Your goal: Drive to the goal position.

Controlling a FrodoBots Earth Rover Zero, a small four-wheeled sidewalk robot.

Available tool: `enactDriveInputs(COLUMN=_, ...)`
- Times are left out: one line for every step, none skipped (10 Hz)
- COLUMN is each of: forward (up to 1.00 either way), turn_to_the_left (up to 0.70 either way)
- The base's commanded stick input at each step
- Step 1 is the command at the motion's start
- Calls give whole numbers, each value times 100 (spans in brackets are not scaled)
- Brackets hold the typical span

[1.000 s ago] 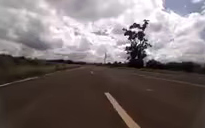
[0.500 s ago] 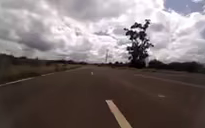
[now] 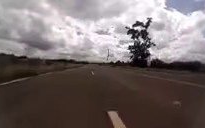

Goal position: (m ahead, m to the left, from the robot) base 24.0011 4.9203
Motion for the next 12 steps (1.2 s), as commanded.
enactDriveInputs(forward=100, turn_to_the_left=0)
enactDriveInputs(forward=100, turn_to_the_left=0)
enactDriveInputs(forward=100, turn_to_the_left=0)
enactDriveInputs(forward=100, turn_to_the_left=0)
enactDriveInputs(forward=100, turn_to_the_left=0)
enactDriveInputs(forward=100, turn_to_the_left=0)
enactDriveInputs(forward=100, turn_to_the_left=0)
enactDriveInputs(forward=100, turn_to_the_left=0)
enactDriveInputs(forward=100, turn_to_the_left=0)
enactDriveInputs(forward=100, turn_to_the_left=0)
enactDriveInputs(forward=100, turn_to_the_left=0)
enactDriveInputs(forward=100, turn_to_the_left=0)
